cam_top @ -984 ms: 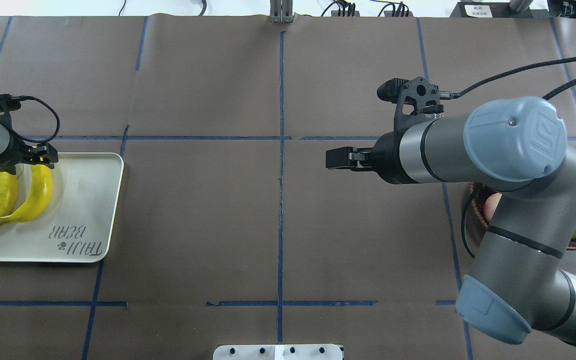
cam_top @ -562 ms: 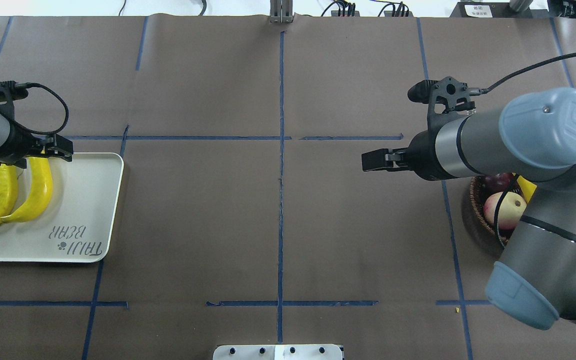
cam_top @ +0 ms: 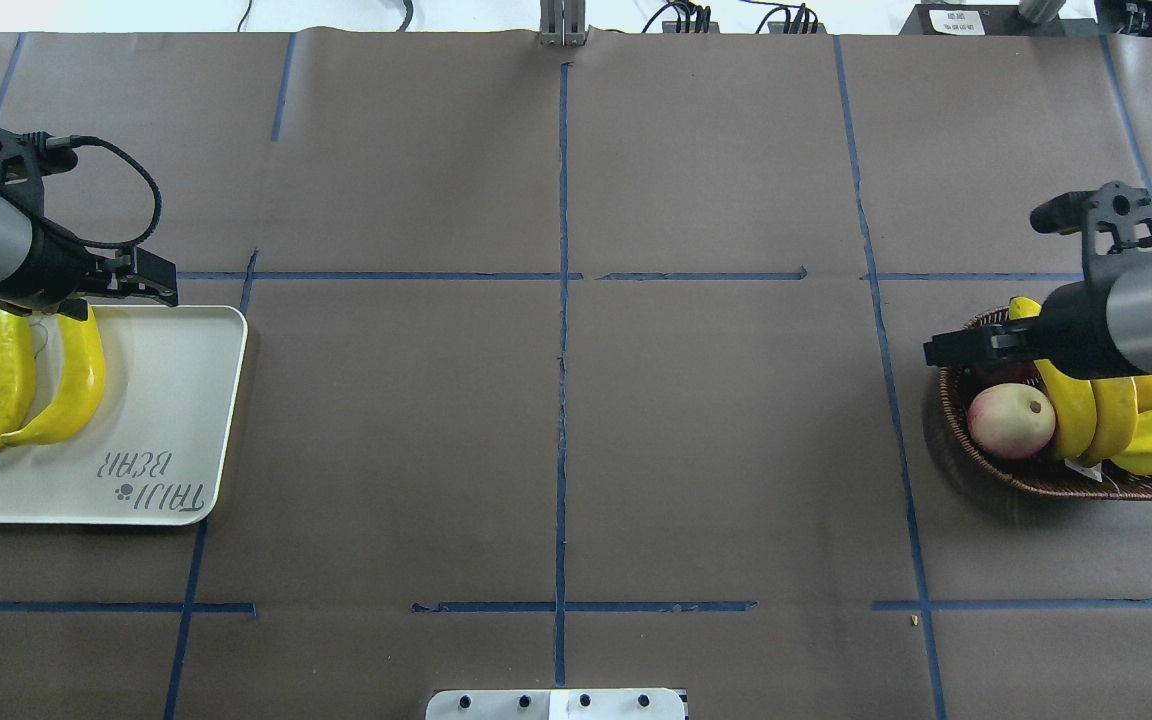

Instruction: Transfer all bananas from basket to plate

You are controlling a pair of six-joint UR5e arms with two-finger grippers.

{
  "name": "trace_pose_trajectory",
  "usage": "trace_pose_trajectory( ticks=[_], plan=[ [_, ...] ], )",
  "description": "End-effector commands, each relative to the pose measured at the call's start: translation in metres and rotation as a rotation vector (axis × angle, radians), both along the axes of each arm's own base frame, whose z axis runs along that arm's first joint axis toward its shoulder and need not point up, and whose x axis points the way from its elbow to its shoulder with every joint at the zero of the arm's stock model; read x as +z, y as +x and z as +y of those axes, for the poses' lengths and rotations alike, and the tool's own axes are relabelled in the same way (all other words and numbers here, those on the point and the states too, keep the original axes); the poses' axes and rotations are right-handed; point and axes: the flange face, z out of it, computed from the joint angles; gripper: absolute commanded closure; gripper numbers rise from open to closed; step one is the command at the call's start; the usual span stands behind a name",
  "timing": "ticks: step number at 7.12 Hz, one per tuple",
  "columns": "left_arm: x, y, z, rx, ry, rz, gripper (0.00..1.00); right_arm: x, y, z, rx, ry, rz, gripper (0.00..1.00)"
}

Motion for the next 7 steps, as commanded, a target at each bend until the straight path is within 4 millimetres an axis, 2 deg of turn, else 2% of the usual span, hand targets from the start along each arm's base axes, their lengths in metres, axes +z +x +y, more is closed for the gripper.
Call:
trace_pose_trajectory(
  ticks=[1, 2, 3, 5, 7],
  plan=[
    [-0.020, 0.011, -0.010, -0.034, -0.015, 0.033, 0.00, 0.074, 0.067, 0.005, -0.067, 0.039, 0.112, 0.00],
    [-0.028, 0.014, -0.010, -0.041, -0.018, 0.046, 0.00, 0.109, 0.102, -0.003, -0.097, 0.054, 0.134, 0.00],
    [-0.029, 0.023, -0.006, -0.026, -0.020, 0.049, 0.00, 0.134, 0.120, -0.009, -0.113, 0.037, 0.137, 0.00],
    [-0.031, 0.026, -0.004, -0.019, -0.015, 0.053, 0.00, 0.173, 0.116, -0.016, -0.108, -0.042, 0.160, 0.00],
    [-0.030, 0.026, -0.004, -0.019, -0.015, 0.053, 0.00, 0.172, 0.110, -0.018, -0.024, -0.152, 0.119, 0.00]
  ],
)
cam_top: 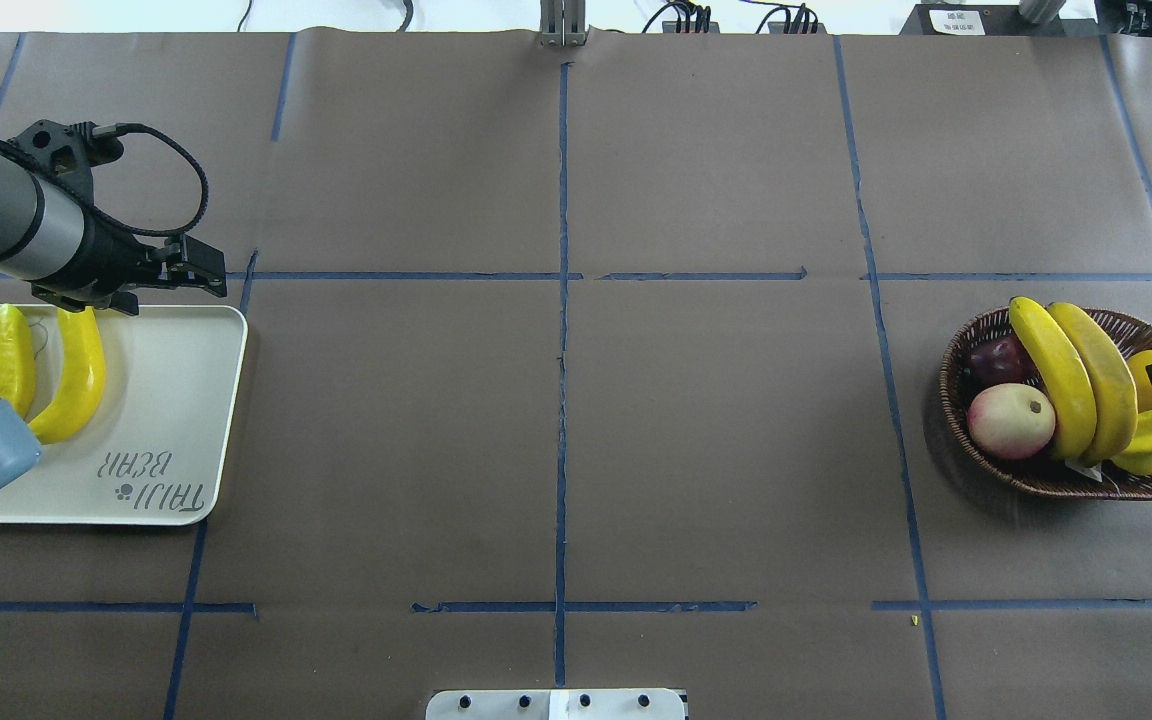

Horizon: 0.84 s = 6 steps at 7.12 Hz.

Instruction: Transfer all bananas from basket to plate

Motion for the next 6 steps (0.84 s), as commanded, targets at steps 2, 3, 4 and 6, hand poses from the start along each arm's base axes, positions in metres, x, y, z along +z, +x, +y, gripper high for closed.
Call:
trace_pose_trajectory(
  ticks=[2, 3, 4, 6],
  plan=[
    [0.001, 0.003, 0.001, 0.004, 0.000, -0.001, 0.00, -0.005, -0.014, 0.001, 0.027, -0.079, -0.054, 0.00],
    [0.002, 0.004, 0.002, 0.007, -0.001, -0.002, 0.00, -0.009, -0.028, 0.001, -0.004, -0.073, -0.056, 0.00],
    [0.003, 0.005, 0.001, 0.007, -0.001, -0.002, 0.00, -0.006, -0.035, 0.003, -0.026, -0.076, -0.052, 0.00],
    [0.001, 0.008, 0.000, 0.010, 0.001, 0.000, 0.00, -0.002, -0.035, 0.005, -0.029, -0.078, -0.042, 0.00]
  ],
)
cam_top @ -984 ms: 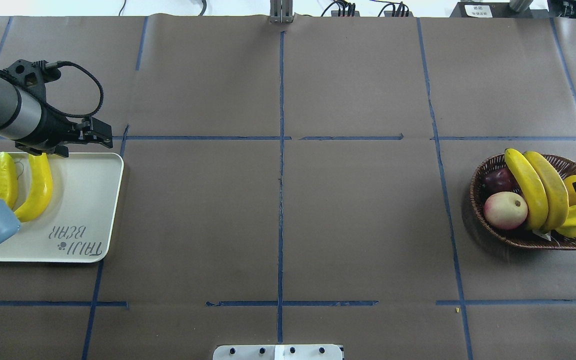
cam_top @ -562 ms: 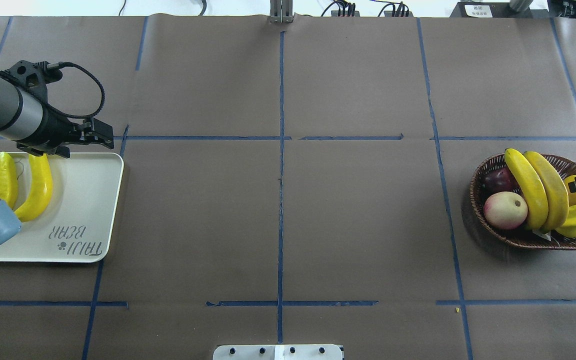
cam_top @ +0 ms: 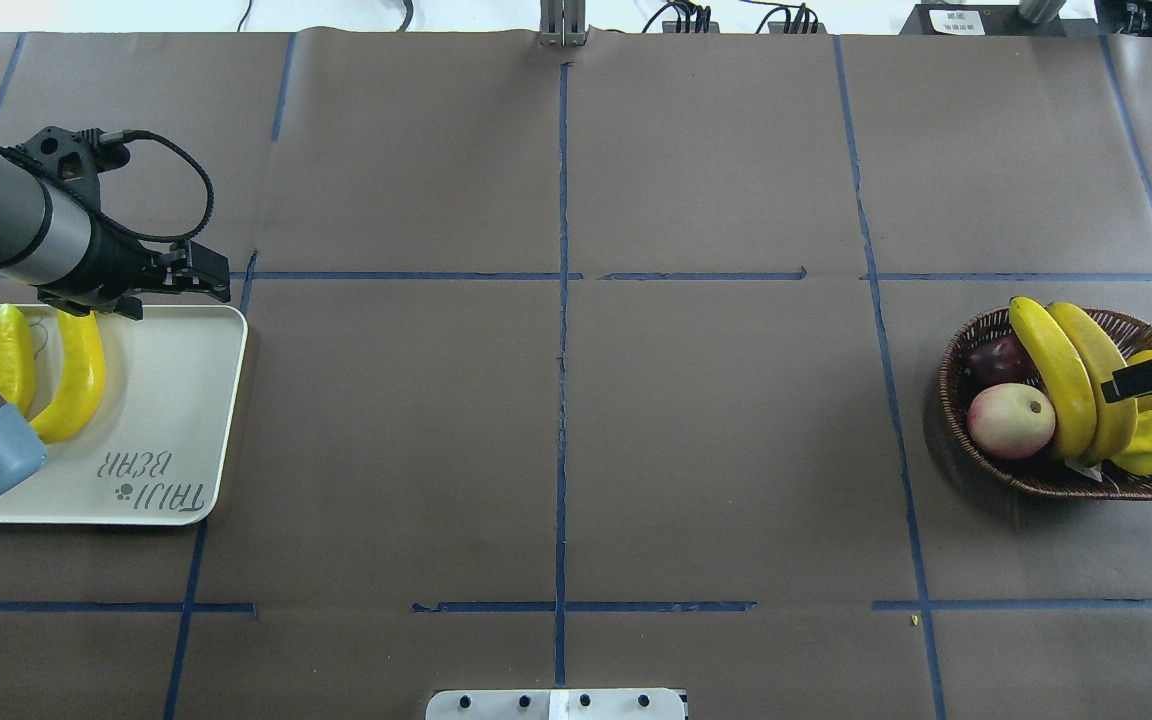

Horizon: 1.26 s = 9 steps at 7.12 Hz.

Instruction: Transfer all bananas from basket to plate

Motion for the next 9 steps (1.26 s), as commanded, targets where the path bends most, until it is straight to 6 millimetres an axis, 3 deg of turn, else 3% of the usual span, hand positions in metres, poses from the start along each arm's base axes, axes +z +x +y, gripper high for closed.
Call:
trace_pose_trajectory(
  ticks=[1, 3, 9],
  plan=[
    [-0.0034, 0.0024, -0.0014, 0.001, 0.003, 0.003, 0.00, 0.0103, -0.0020, 0.0003, -0.005, -0.013, 0.016, 0.00],
    [-0.0036, 0.0024, -0.0014, 0.001, 0.005, 0.004, 0.00, 0.0137, -0.0044, -0.0003, -0.009, -0.016, 0.020, 0.16],
    [-0.0001, 0.0035, -0.0026, 0.002, 0.000, -0.001, 0.00, 0.0120, -0.0086, 0.0009, -0.022, -0.015, 0.014, 0.16]
  ],
)
